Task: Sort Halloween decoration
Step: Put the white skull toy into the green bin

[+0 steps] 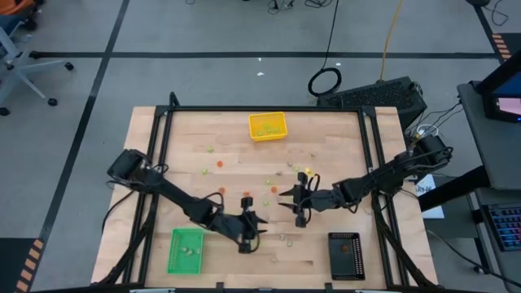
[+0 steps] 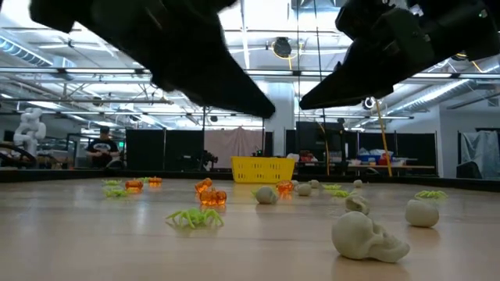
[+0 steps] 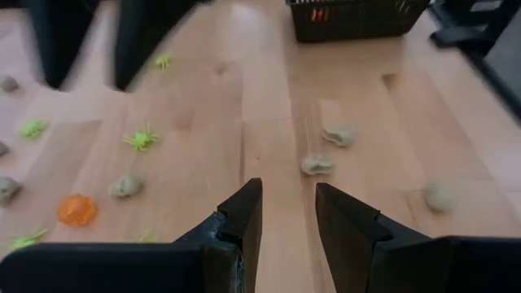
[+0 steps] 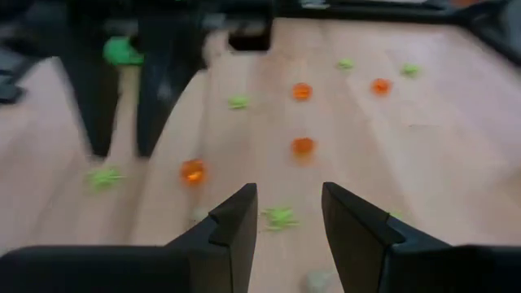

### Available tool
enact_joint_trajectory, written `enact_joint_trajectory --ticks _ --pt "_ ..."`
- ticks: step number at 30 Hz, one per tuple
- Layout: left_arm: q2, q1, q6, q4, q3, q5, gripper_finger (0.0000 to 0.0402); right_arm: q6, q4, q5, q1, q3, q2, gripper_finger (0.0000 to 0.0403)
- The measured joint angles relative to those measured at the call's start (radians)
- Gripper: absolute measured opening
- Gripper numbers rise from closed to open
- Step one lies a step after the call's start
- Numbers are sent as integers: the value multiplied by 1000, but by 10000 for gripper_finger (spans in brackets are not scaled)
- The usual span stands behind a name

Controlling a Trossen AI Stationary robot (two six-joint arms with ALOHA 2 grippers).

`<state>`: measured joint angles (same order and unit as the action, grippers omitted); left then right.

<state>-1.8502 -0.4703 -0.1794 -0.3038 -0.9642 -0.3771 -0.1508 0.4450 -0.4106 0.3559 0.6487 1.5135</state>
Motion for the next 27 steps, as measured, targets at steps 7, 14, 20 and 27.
enact_joint_trajectory --ticks 7,14,20,27 --pt "-81 24 -110 141 -96 -53 115 67 -16 -138 19 0 -1 128" --pt "-88 28 -209 139 -98 -118 141 88 -24 -144 19 0 -1 128" --pt "-97 27 -258 148 -98 -125 198 88 -31 -144 19 0 -1 128" --pt "-133 27 -279 160 -97 -122 212 88 -35 -144 19 0 -1 128"
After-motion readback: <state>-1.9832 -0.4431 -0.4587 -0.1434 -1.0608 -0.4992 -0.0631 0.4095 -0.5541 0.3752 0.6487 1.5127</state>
